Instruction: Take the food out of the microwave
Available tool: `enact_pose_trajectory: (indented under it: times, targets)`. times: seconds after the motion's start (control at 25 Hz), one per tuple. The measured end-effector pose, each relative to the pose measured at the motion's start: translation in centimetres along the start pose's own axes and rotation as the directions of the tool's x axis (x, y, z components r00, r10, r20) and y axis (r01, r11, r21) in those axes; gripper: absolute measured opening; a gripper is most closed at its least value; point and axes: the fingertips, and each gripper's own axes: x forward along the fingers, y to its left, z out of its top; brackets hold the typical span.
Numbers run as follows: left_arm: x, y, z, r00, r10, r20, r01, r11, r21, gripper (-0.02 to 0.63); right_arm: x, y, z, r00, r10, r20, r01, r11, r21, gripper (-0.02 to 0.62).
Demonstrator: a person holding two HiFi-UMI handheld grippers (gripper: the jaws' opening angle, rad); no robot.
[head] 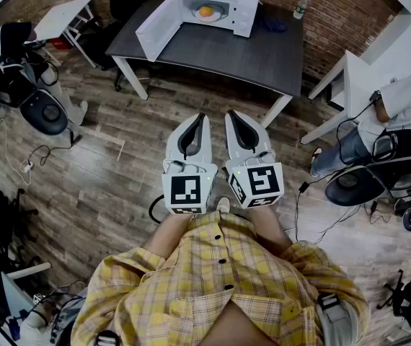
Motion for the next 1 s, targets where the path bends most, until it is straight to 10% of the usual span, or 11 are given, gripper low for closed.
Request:
enact_pose_trajectory:
  times: [1.0]
  targets:
    - [6.2,-2.8,-2.2,0.993,0.117,-0.018,-0.116,0.992,0.039,-0.002,1.7,-8.0,-1.1,0.999,0.041,0.029,-0.043,0.998,0.052,0.002]
